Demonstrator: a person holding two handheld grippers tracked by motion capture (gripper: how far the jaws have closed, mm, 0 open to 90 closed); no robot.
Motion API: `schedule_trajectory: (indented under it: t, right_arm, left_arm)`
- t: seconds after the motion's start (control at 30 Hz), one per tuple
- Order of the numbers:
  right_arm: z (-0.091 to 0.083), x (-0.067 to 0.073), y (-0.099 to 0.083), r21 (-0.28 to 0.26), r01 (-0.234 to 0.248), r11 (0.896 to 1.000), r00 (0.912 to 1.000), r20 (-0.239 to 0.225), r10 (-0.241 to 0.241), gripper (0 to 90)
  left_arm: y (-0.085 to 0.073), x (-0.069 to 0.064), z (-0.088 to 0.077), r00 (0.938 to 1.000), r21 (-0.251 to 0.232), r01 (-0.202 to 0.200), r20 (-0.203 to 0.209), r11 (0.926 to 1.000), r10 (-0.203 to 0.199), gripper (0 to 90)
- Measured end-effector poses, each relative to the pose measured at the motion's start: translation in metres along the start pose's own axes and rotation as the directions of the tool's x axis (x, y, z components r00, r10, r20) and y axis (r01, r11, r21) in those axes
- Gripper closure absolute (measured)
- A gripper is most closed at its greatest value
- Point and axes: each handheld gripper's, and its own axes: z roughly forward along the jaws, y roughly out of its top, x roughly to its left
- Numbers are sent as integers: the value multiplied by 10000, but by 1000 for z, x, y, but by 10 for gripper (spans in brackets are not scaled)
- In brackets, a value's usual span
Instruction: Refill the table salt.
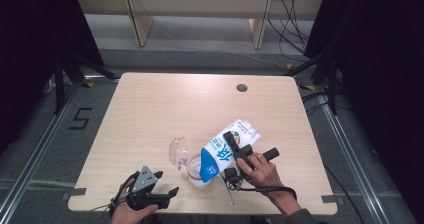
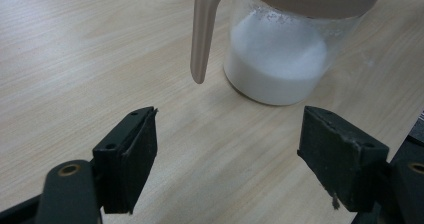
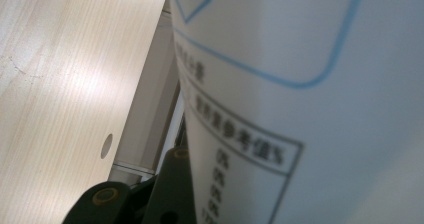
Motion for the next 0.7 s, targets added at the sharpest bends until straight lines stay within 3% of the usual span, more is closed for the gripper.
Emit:
schedule_trajectory:
  t: [0.23, 0.3, 0.33, 0.7]
  right_arm:
    - [0, -2, 0, -48, 166, 9999, 9999, 30, -166, 760]
    - [0, -2, 0, -47, 161, 9999, 9999, 27, -161, 761]
    - [0, 0, 0, 24, -62, 10000, 10000, 20, 62, 761]
    - [0, 0, 0, 27, 22, 10000, 10000, 5, -22, 763]
  left_arm:
    - [0, 0, 0, 10000, 5, 4, -3, 10000, -4, 229]
    - [0, 0, 0, 10000, -1, -3, 0, 10000, 3, 229]
    - [0, 0, 0, 10000, 3, -3, -31, 10000, 3, 229]
    - [0, 0, 0, 10000, -46, 12, -7, 10000, -12, 230]
